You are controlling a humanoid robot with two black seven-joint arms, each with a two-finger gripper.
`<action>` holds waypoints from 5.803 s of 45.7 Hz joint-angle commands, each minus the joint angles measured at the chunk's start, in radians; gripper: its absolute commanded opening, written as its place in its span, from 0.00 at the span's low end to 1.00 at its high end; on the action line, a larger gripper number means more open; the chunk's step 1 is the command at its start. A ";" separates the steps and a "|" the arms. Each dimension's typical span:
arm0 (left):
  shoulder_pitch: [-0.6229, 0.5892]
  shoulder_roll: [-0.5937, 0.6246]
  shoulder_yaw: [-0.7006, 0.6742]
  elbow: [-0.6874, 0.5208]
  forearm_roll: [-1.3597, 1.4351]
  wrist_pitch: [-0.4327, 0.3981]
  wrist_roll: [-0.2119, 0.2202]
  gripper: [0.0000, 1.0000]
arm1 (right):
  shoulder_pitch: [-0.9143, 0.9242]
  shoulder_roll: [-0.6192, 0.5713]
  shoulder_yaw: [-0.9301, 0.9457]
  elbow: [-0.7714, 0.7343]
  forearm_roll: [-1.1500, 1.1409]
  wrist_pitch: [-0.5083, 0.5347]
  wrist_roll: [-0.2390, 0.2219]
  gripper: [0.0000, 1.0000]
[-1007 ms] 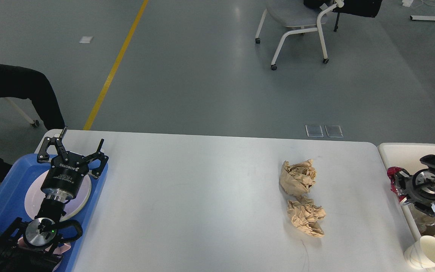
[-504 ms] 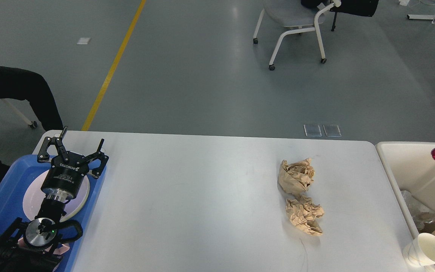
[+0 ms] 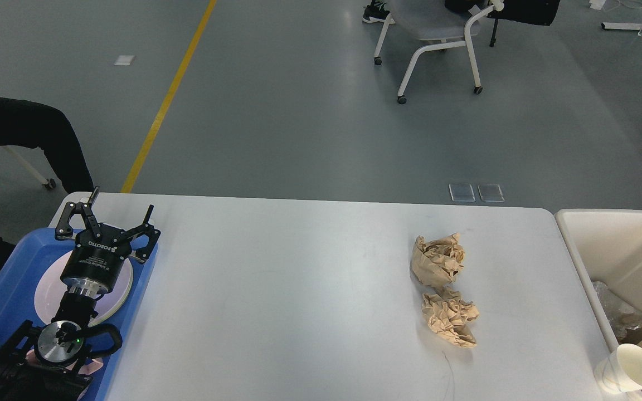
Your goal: Tidy desktop
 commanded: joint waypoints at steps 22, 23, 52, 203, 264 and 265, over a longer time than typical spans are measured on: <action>0.000 0.000 0.000 0.000 -0.001 0.000 -0.001 0.96 | -1.010 0.105 0.540 -0.902 0.001 -0.036 0.139 0.00; 0.000 0.000 0.000 0.000 -0.001 0.000 -0.001 0.96 | -1.033 0.117 0.540 -0.928 0.001 -0.039 0.150 0.00; 0.000 0.000 0.000 0.000 -0.001 0.000 0.001 0.96 | -1.280 0.326 0.531 -1.149 0.002 -0.095 0.213 0.00; 0.000 0.000 0.000 0.000 -0.001 0.000 0.001 0.96 | 0.244 -0.049 0.091 0.260 -0.233 0.539 0.165 1.00; 0.000 0.000 0.000 0.000 0.001 0.000 0.001 0.96 | -0.695 0.063 0.551 -0.149 -0.217 -0.073 0.175 0.99; 0.000 0.000 0.000 0.000 -0.001 0.000 -0.001 0.96 | -0.700 0.066 0.557 -0.152 -0.217 -0.073 0.175 0.98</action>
